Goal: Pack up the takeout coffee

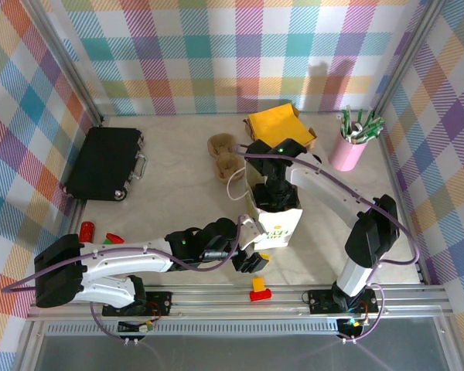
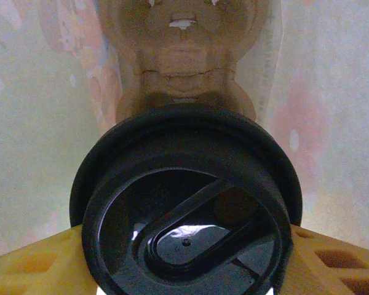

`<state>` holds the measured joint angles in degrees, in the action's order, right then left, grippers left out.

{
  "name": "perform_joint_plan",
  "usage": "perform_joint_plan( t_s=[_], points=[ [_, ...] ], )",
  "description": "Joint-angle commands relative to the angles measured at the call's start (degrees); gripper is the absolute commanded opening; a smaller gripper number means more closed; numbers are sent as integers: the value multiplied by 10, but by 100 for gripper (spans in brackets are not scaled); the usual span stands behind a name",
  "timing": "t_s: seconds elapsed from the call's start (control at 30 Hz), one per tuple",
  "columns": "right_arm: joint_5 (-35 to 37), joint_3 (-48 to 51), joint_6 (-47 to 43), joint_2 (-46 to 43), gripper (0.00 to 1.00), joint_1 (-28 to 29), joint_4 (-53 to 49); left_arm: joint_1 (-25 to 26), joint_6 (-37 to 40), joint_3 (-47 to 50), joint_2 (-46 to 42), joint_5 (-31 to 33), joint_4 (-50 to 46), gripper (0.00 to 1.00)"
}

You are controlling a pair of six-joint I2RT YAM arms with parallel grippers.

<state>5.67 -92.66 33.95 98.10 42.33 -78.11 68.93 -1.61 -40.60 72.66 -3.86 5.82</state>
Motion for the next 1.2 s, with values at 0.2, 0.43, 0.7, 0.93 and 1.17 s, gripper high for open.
perform_joint_plan(
  t_s=[0.2,0.43,0.7,0.93,1.17],
  points=[
    [-8,18,-6,4,48,-3,7,3,14,-27,4,2,-8,73],
    [-8,30,-10,6,47,-3,15,3,11,-24,4,2,-7,73],
    [-8,45,-9,5,47,-3,30,4,10,-23,2,3,-8,73],
    [-7,63,-9,2,46,-3,43,3,8,-19,1,4,-6,73],
    [-6,82,-8,-1,46,-1,55,3,8,-17,0,5,-6,73]
  ],
)
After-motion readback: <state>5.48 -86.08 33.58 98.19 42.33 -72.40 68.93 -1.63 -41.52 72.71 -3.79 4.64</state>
